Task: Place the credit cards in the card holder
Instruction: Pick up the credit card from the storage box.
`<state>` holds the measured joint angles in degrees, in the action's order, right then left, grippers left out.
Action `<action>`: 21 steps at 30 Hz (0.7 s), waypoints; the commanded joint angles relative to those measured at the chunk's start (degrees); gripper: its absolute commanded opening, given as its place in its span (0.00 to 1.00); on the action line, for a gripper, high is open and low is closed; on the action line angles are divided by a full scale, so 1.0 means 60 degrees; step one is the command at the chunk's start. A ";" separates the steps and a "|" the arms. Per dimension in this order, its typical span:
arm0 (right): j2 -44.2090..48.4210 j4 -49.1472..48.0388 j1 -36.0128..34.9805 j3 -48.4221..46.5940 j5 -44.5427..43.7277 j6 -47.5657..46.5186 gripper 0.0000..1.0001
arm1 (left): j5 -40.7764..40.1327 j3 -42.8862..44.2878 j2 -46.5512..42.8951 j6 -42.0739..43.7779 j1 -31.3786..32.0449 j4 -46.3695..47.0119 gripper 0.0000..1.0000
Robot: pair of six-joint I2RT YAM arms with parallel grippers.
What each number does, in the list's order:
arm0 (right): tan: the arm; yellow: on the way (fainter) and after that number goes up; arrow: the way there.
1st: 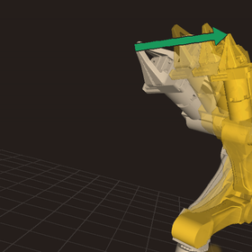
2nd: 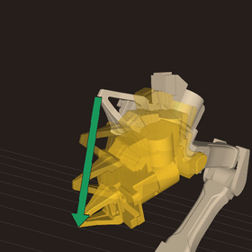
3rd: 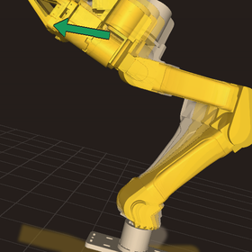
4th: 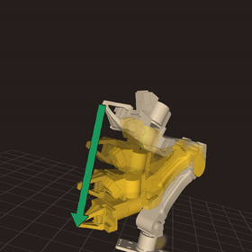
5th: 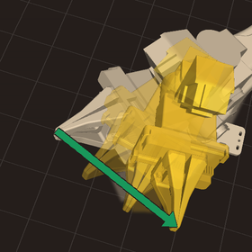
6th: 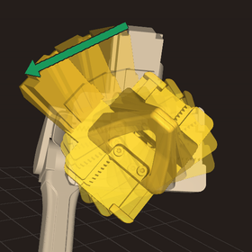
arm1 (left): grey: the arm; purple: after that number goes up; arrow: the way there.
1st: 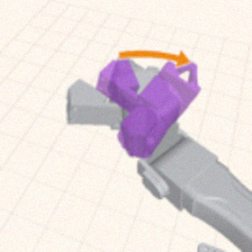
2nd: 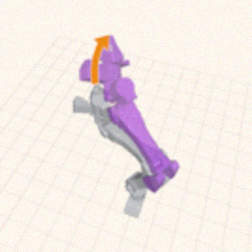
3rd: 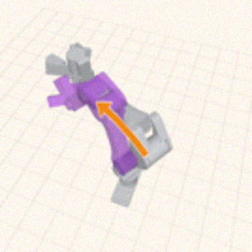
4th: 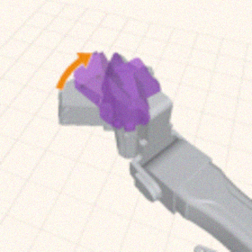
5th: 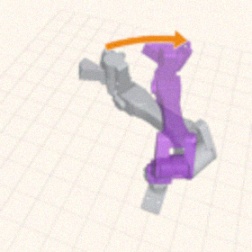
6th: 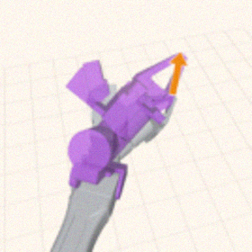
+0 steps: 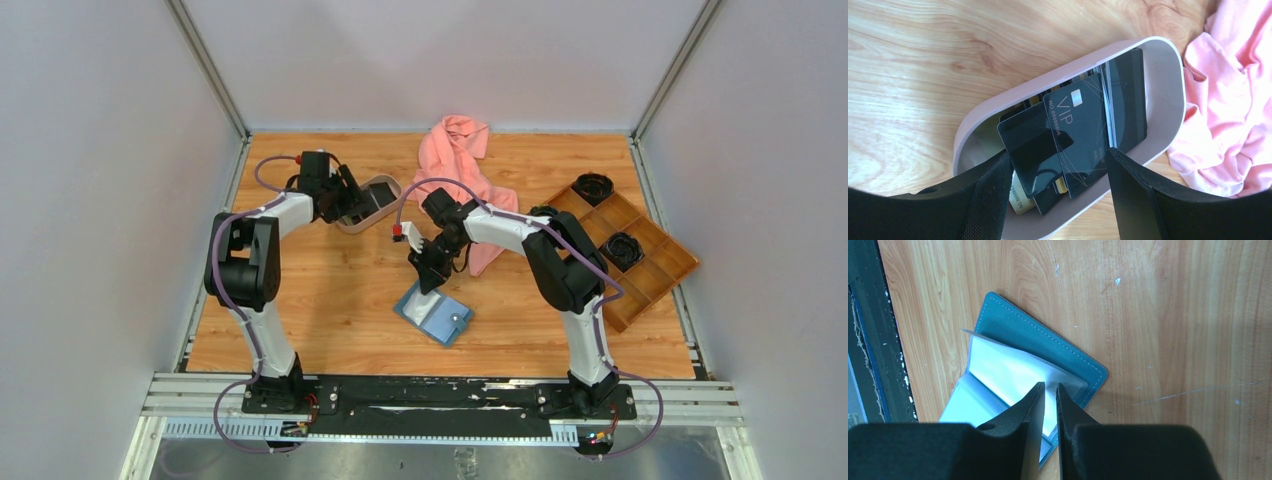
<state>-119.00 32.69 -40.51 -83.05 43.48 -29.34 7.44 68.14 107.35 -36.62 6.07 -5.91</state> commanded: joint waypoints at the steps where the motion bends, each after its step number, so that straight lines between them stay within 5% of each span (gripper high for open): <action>1: -0.0550 0.0357 -0.0285 0.0112 -0.0268 -0.0134 0.19 | 0.0794 -0.0308 -0.0493 -0.0222 -0.0027 0.1413 0.68; 13: -0.0535 0.0364 -0.0271 0.0115 -0.0260 -0.0148 0.19 | 0.1244 -0.0392 -0.0608 -0.0858 -0.0040 0.2039 0.62; 21: -0.0506 0.0382 -0.0278 0.0101 -0.0260 -0.0160 0.19 | 0.1649 -0.0387 -0.0318 -0.1285 -0.0084 0.2347 0.46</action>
<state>-119.00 32.71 -40.51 -83.07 43.51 -29.34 15.29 66.35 105.43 -42.87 6.07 6.04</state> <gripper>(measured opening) 0.187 0.467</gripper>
